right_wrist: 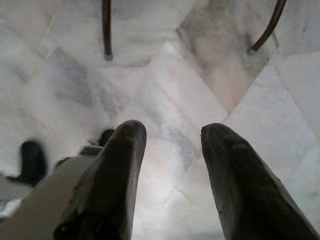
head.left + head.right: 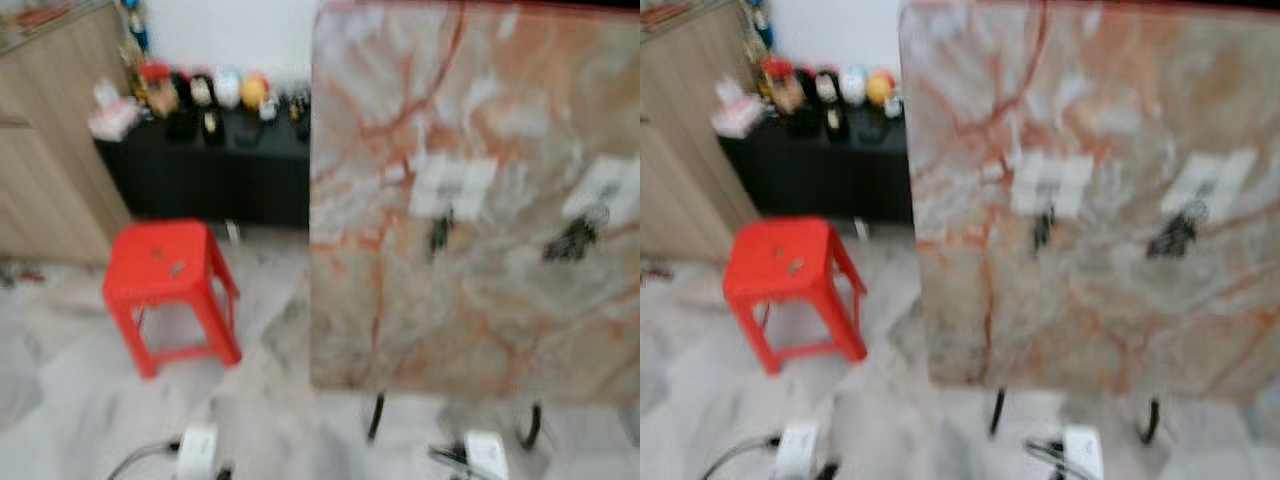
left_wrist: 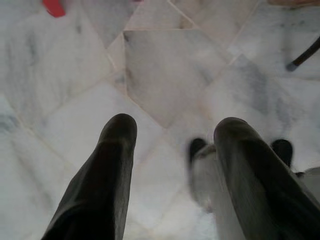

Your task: Hang keys on a hook

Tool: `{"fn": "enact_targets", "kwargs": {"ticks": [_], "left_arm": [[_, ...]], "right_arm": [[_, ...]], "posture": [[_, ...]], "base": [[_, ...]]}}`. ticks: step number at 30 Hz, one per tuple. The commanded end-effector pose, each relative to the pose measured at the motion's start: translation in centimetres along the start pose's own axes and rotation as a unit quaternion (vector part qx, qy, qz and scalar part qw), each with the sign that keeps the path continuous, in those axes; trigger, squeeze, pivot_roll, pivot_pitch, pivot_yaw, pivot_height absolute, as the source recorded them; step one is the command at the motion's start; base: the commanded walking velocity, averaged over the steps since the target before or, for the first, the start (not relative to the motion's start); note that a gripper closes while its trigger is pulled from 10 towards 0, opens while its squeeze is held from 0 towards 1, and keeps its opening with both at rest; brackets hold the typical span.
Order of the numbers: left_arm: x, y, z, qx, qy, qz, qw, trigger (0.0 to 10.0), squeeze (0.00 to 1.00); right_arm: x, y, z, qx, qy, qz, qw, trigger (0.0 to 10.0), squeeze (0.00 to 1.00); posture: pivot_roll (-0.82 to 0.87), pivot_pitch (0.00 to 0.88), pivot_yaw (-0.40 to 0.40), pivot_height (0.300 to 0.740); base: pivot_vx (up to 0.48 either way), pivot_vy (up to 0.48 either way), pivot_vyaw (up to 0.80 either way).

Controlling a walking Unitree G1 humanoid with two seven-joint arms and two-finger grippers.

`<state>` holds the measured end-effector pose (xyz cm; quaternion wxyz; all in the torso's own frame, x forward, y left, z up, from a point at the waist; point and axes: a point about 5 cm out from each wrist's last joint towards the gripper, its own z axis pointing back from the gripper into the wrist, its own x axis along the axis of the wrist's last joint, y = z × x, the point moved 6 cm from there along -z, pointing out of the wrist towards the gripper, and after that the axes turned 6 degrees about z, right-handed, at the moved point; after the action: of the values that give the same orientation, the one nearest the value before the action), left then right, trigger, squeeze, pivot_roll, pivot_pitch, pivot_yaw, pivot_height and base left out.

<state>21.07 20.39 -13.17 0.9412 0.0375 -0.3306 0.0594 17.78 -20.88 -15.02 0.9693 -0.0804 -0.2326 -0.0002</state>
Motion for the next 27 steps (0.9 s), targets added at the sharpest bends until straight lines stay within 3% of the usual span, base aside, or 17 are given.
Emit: {"fn": "enact_targets", "kwargs": {"ticks": [1,27], "left_arm": [[-0.5,0.89,0.11,0.01,0.01,0.002,1.0,10.0,0.0],[-0.59,0.97,0.14,0.01,0.01,0.002,1.0,10.0,0.0]], "right_arm": [[0.08,0.74,0.0,0.008,0.001,0.001,1.0,10.0,0.0],[0.01,0.87,0.01,0.01,0.001,0.004,1.0,10.0,0.0]], "posture": [[-0.02,0.0,-0.014,0.74],[-0.01,0.0,-0.015,0.74]], "base": [[0.0,0.277,0.0],[0.0,0.281,0.0]]}}
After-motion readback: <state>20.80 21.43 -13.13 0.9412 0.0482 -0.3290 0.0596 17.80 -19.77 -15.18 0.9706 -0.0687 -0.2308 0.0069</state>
